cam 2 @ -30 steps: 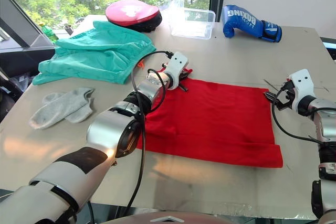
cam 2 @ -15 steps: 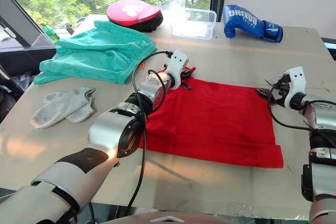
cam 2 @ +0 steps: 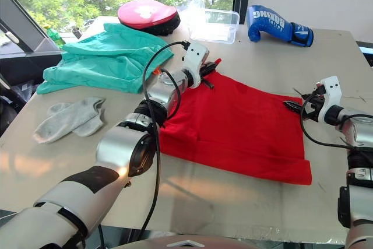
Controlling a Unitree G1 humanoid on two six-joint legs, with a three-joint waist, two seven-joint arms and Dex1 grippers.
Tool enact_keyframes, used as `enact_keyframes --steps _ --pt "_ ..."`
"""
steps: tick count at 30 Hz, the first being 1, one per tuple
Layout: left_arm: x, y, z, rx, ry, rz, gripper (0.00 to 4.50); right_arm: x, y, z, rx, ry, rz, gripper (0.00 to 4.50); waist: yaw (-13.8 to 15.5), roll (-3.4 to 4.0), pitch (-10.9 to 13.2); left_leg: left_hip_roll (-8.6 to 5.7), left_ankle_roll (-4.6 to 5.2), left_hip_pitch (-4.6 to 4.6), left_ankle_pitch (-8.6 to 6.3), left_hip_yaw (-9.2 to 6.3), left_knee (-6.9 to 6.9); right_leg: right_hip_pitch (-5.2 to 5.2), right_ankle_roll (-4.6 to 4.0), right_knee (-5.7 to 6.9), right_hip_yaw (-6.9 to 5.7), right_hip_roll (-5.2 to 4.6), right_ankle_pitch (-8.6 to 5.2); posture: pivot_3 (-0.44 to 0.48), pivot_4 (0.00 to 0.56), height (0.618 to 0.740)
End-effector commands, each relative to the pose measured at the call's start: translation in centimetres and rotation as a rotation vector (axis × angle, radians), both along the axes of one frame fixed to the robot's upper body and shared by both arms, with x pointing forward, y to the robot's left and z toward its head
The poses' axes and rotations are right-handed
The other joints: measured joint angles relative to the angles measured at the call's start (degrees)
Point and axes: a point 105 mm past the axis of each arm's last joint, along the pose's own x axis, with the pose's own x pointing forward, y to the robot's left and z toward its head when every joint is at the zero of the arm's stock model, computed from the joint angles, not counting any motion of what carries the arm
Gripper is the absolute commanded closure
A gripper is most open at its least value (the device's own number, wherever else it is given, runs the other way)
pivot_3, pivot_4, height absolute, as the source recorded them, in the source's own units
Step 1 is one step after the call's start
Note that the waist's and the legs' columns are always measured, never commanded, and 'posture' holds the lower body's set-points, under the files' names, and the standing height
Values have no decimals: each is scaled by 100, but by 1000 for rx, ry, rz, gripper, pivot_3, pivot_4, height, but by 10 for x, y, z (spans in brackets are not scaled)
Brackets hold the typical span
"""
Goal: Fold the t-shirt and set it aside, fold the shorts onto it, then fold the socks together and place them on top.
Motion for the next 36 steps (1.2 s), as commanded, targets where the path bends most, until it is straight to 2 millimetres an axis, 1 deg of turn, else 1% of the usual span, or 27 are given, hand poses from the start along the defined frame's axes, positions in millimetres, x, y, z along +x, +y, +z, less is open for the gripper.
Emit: enact_keyframes --steps 1,7,12,16,18,21,24,31,36 --pt "-6 0 9 5 -54 -10 4411 -4 -4 19 -10 -46 14 0 -4 0 0 1 0 2 0 -1 1 0 0 4 2 0 0 0 150 735" --pt "-25 3 -2 46 -58 -8 4411 -7 -5 13 -37 -26 19 0 2 0 0 4 0 7 0 -3 13 -1 0 28 8 0 0 0 150 735" --pt "-38 12 0 48 -61 5 4411 -6 -7 12 -56 -31 12 0 -4 0 0 4 0 13 0 -13 15 -1 0 38 14 0 0 0 150 735" --pt "-49 17 -3 79 -55 -10 4411 -5 -8 14 -80 -42 22 0 -2 1 0 9 0 16 1 -14 15 -1 0 41 16 1 0 0 150 735" --pt "-54 18 -7 100 -48 -23 4411 -6 -6 16 -81 -43 45 0 3 1 0 10 0 16 1 -13 15 -1 0 42 16 0 0 0 150 735" --pt "-59 19 -15 141 -37 -48 4411 -12 0 14 -97 -16 122 0 5 1 0 11 1 15 1 -13 17 0 0 42 16 -1 0 0 150 735" --pt "-62 19 -20 161 -29 -68 4411 -12 1 15 -121 -10 145 0 7 1 0 10 1 16 0 -15 17 0 0 42 16 0 0 0 150 735" --pt "-65 19 -27 179 -17 -87 4411 2 -9 26 -180 -69 123 0 -4 1 0 9 2 19 0 -12 17 0 -1 45 19 0 0 0 150 735" --pt "-66 19 -30 189 -12 -94 4411 18 -6 32 -276 -103 150 0 -4 1 0 10 2 22 0 -8 16 -1 -1 45 23 1 0 0 150 735"
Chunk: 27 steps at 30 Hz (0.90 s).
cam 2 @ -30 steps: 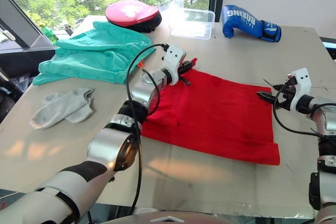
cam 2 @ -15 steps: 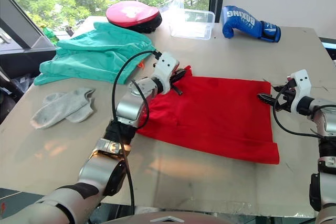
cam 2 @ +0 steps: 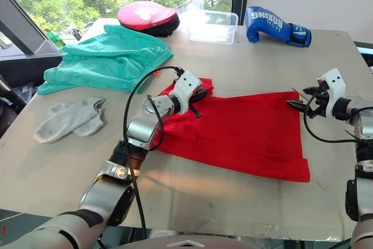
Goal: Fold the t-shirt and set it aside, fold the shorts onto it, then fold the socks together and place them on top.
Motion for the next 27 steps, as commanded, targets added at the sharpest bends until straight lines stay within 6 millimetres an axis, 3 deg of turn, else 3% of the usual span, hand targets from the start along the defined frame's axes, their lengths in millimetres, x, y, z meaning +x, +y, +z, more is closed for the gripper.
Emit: enact_keyframes --steps 1,9,27 --pt "-2 -6 15 -12 -57 -30 4411 8 1 13 -62 -43 34 0 3 0 0 0 0 -1 0 -1 -1 0 0 0 -1 0 0 0 150 735" --pt "-3 -9 13 -10 -57 -35 4411 15 8 6 -194 53 118 0 3 1 1 2 0 -1 0 1 0 0 0 0 -1 -2 0 0 150 735" --pt "-3 -9 12 -15 -63 -25 4411 22 13 10 -67 163 57 0 4 3 2 5 0 -1 0 3 -1 0 -1 2 -2 -7 0 0 150 735"
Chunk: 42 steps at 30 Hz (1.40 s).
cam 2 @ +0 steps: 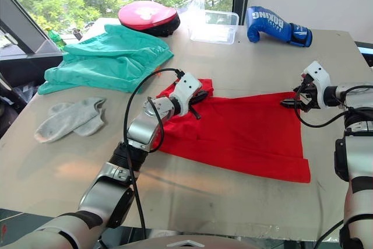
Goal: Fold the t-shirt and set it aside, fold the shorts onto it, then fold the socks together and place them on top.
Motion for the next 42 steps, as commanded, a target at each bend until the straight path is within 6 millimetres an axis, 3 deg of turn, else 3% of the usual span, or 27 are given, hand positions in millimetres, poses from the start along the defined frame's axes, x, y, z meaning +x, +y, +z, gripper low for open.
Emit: enact_keyframes --steps 1,17,21,27,28,36,42 --pt "-2 -7 15 -13 -60 -25 4411 8 -2 19 -6 -67 -29 0 -2 1 0 0 0 0 0 0 0 0 0 0 0 0 0 0 150 735" --pt "-1 -7 16 -14 -67 -22 4411 4 -14 9 5 -11 -110 0 -6 2 1 0 0 2 0 2 0 0 0 3 1 0 0 0 150 735" --pt "-2 -8 16 -15 -67 -23 4500 2 -15 8 12 4 -107 1237 -7 2 1 0 0 2 0 2 0 0 0 3 1 0 0 0 150 735" --pt "-1 -9 16 -16 -68 -24 4500 1 -15 12 24 -4 -104 4199 -5 2 1 0 0 2 0 1 0 0 0 3 1 0 0 0 150 735" --pt "-1 -9 16 -16 -68 -25 4500 2 -16 13 28 -9 -104 4446 -5 2 1 0 0 2 0 1 0 -1 0 3 1 0 0 0 150 735" --pt "0 -5 18 -18 -78 -10 4500 -2 -24 31 84 -134 -76 4446 -4 3 2 0 0 1 0 1 0 0 0 3 0 -1 0 0 150 735" --pt "4 0 25 -36 -110 20 4500 -22 -24 31 117 -328 71 4446 7 3 2 -2 0 -1 0 -1 -2 0 1 -3 0 0 0 0 150 735"
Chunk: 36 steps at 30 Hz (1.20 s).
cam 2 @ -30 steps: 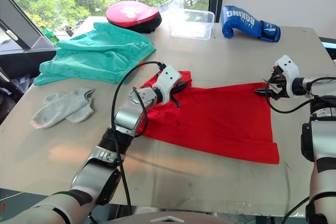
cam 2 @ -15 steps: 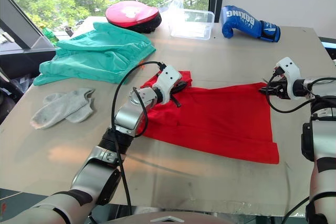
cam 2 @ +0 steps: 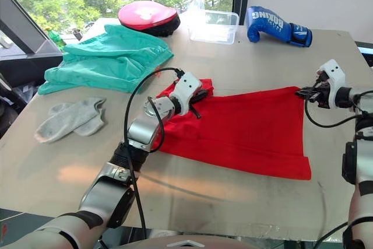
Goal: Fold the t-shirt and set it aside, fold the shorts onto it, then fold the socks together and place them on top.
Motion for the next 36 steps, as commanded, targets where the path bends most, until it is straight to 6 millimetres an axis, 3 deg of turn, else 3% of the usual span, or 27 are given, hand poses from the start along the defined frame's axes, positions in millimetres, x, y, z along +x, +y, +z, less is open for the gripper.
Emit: enact_keyframes --steps 1,11,22,27,30,36 --pt "2 -3 22 -33 -91 1 4500 -9 -1 18 1 -185 78 4446 1 0 0 0 0 0 0 -2 0 1 0 -2 -1 0 0 0 150 735" --pt "-2 0 24 -38 -113 0 4500 -36 6 -7 -157 -352 157 4446 -15 0 0 3 -1 14 0 6 -1 5 0 7 8 1 0 0 150 735" --pt "-15 3 5 7 -72 -14 4500 -60 16 -30 -387 -563 197 4446 -15 -1 1 4 -1 36 0 17 -3 20 1 9 19 0 -1 0 150 735" --pt "-24 0 -6 32 -39 -43 4500 -66 11 -39 -466 -558 218 4446 -15 -1 1 4 -1 56 0 28 -7 28 1 13 35 1 -1 0 150 735" --pt "-26 1 -8 51 -31 -48 4500 -67 3 -42 -434 -492 187 3604 -16 -2 1 4 0 60 0 34 -8 30 1 13 42 1 -1 0 150 735" --pt "-28 3 -11 75 -21 -54 4500 -80 -8 -37 -334 -328 201 755 -9 -2 1 6 1 70 -1 31 -8 40 0 12 52 0 -2 0 150 735"
